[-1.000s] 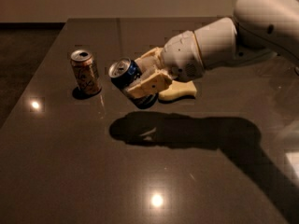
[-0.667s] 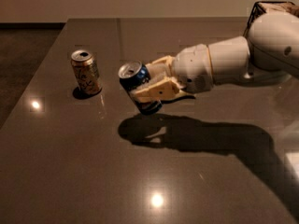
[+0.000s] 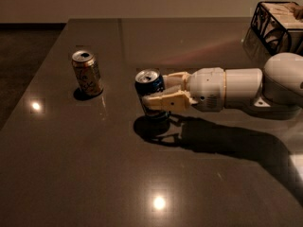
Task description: Place pepsi can upright
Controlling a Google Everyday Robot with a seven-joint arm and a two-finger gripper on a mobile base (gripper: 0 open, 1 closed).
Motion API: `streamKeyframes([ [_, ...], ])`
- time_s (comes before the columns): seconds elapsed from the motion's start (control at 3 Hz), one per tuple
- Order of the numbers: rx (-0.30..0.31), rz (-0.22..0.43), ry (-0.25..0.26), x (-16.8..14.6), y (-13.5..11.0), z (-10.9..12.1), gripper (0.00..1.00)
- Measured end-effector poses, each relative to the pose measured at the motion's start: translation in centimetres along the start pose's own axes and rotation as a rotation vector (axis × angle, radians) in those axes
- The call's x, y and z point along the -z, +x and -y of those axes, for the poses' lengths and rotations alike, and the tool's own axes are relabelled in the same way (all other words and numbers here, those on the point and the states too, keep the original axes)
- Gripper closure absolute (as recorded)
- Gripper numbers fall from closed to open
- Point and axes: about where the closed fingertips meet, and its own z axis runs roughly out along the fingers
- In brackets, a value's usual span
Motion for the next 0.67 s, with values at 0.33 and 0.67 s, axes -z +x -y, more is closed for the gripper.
streamKeyframes([
  [0.33, -0.017, 0.096, -0.007, 0.56, 0.41, 0.41, 0.85],
  [0.67, -0.023, 0.158, -0.007, 1.23, 0.92, 0.9, 0.61],
])
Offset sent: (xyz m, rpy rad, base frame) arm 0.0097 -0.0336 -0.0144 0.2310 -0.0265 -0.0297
